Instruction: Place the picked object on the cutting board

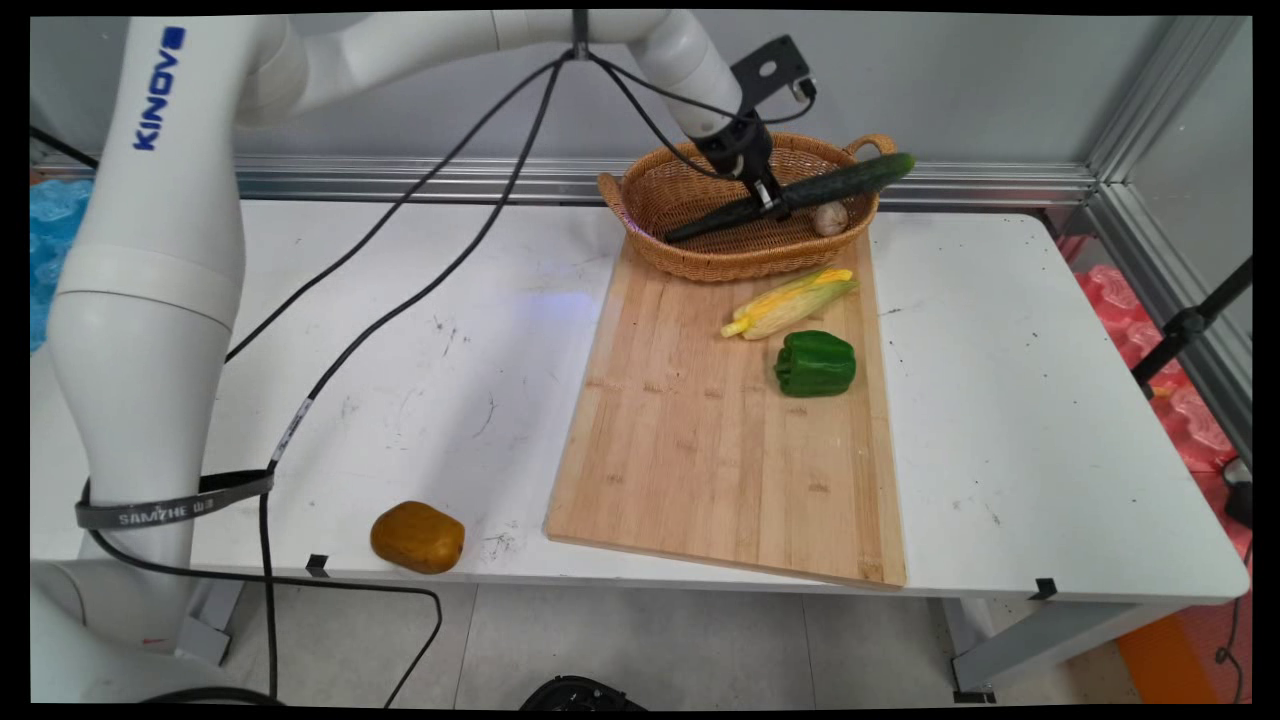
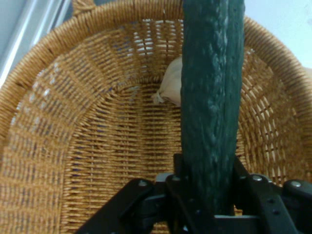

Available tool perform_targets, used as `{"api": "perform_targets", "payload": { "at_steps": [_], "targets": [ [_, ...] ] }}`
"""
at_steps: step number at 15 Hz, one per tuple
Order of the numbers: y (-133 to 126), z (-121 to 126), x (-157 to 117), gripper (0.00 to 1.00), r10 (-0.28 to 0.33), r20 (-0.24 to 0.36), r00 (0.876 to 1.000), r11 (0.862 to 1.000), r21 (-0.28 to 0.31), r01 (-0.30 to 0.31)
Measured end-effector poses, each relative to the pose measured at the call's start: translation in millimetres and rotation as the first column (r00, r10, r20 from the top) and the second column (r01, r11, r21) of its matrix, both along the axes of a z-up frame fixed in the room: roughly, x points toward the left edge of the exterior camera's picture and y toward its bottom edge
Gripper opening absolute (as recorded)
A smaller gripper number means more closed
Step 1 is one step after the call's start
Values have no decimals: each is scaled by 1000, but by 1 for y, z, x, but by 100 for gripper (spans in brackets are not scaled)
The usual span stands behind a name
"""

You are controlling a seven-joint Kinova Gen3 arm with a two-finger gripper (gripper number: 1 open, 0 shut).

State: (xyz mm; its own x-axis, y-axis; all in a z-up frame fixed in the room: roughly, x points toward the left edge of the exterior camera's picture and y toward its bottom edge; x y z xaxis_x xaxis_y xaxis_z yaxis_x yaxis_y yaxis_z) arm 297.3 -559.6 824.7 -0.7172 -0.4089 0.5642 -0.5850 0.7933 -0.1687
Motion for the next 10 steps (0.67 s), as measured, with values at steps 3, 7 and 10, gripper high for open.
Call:
{"api": "perform_targets", "payload": {
  "at_steps": [3, 7, 10],
  "targets": [
    [9, 22, 1, 0, 0, -6, 1000, 1000, -17, 0],
    [32, 65, -2, 0, -7, -38, 999, 999, -40, 5],
    [53, 88, -2, 0, -18, -48, 999, 999, -37, 17]
  ]
}}
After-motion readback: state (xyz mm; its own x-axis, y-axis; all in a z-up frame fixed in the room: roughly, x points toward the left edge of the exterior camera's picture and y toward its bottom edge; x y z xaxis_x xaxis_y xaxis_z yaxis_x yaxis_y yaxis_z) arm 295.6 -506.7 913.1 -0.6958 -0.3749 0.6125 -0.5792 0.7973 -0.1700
